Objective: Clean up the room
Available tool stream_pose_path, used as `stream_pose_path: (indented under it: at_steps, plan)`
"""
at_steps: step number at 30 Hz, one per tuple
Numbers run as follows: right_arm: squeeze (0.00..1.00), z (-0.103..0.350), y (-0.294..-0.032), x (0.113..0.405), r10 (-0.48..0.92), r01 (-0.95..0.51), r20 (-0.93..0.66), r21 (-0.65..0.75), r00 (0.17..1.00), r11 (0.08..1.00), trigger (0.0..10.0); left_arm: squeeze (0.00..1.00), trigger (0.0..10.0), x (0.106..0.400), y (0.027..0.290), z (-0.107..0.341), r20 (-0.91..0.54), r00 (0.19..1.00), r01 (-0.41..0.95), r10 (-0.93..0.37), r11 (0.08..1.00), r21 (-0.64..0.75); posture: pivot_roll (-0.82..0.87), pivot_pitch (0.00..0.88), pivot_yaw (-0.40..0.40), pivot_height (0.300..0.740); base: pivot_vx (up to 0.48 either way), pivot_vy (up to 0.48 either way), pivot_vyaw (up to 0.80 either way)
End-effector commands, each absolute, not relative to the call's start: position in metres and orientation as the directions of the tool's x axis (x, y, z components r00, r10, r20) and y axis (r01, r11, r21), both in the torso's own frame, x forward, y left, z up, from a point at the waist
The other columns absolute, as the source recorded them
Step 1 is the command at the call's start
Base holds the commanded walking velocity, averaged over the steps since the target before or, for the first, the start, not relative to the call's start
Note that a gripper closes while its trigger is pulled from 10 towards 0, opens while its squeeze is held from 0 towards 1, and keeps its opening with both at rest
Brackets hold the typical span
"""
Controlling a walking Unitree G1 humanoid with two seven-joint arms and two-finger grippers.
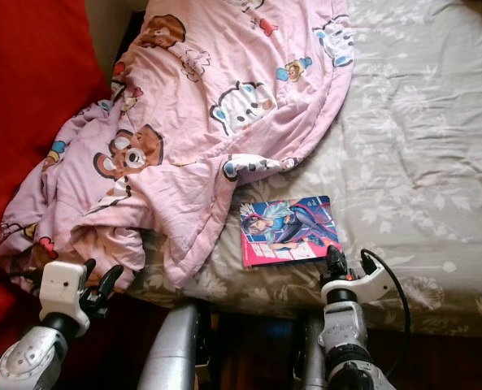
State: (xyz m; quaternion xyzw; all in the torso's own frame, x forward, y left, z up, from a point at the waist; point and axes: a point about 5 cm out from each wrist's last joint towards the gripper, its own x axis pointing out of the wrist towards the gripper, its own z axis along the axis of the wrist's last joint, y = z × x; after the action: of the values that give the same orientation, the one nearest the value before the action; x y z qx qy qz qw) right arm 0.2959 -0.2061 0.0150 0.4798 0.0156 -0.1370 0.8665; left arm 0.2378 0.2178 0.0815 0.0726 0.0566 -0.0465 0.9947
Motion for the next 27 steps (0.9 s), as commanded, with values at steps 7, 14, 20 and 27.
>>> stream_pose_path:
  at_steps: [7, 14, 20, 27]
  plan:
    - [0.00, 0.012, -0.223, 0.271, -0.367, 0.354, -0.130, 0.672, 0.921, 0.650, 0.0, 0.00, 10.0, 0.248, 0.216, 0.070, -0.122, 0.991, 0.078, -0.060, 0.987, 0.142, 0.13, 0.150, 0.096, 0.623, 0.000, 0.000, 0.00]
    - [0.00, 0.050, -0.208, 0.287, -0.209, 0.180, 0.026, 0.415, 0.978, 0.892, 10.0, 0.00, 10.0, 0.257, 0.213, 0.059, -0.122, 0.993, 0.011, -0.005, 0.999, 0.051, 0.04, 0.063, 0.072, 0.623, 0.000, 0.000, 0.00]
    - [0.00, 0.065, -0.186, 0.285, -0.043, 0.031, 0.064, 0.181, 0.997, 0.983, 10.0, 0.00, 10.0, 0.258, 0.208, 0.049, -0.126, 0.992, -0.012, 0.013, 1.000, 0.010, 0.01, 0.027, 0.040, 0.623, 0.000, 0.000, 0.00]
    - [0.00, 0.073, -0.181, 0.282, -0.051, 0.038, 0.072, 0.166, 0.996, 0.985, 10.0, 0.00, 10.0, 0.257, 0.206, 0.039, -0.150, 0.988, -0.041, 0.041, 0.999, -0.001, -0.01, 0.003, 0.016, 0.628, 0.000, 0.000, 0.00]
